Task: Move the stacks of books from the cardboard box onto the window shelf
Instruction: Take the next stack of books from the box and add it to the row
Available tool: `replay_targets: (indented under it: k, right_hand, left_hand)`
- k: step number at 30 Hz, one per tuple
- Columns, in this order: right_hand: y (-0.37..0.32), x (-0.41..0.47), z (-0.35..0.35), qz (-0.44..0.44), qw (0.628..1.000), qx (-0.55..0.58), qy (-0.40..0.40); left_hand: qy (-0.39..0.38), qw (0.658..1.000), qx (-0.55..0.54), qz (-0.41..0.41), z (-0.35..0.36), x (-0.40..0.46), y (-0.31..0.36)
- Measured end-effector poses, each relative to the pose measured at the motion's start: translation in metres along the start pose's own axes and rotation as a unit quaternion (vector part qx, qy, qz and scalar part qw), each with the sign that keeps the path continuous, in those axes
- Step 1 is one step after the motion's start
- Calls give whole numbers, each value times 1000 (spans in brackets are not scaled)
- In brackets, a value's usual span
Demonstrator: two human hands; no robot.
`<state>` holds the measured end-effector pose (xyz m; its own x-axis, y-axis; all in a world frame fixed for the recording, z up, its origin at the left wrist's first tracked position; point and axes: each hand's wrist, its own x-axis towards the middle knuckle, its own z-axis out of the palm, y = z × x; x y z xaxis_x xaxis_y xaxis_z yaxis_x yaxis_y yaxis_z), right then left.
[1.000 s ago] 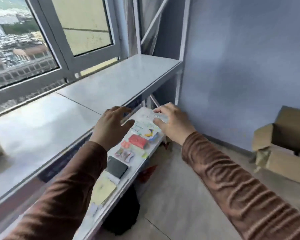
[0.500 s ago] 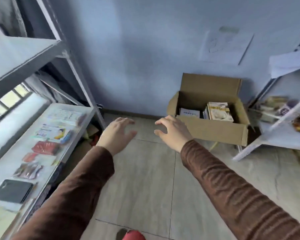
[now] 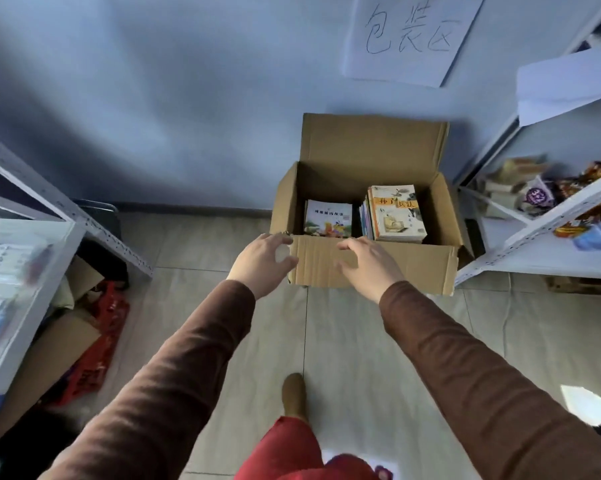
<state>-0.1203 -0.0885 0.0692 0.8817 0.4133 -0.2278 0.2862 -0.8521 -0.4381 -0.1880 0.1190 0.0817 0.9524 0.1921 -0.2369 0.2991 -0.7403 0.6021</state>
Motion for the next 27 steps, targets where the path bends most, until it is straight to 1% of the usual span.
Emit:
replay_targets:
  k: [6, 11, 15, 18, 22, 24, 27]
  right_hand:
    - [58, 75, -10, 51, 997, 48, -34]
    - [108, 147, -5, 75, 990, 106, -56]
    - [144, 210, 14, 105, 977, 149, -110]
    - [165, 247, 33, 153, 956, 205, -148]
    - [182, 288, 70, 233, 914, 263, -202]
    - [188, 308, 92, 275, 895, 277, -214]
    - [192, 318, 108, 338, 854, 325, -225]
  left_hand:
    - [-45, 999, -9, -17, 34, 105, 30]
    - [-76, 995, -1, -69, 72, 179, 38]
    - [-91, 988, -5, -128, 103, 235, 29]
    - [-99, 978, -32, -179, 128, 270, 15]
    - [-113, 957, -61, -260, 160, 306, -14]
    - [-115, 946, -70, -296, 175, 324, -32]
    - [-129, 929, -82, -336, 185, 334, -48]
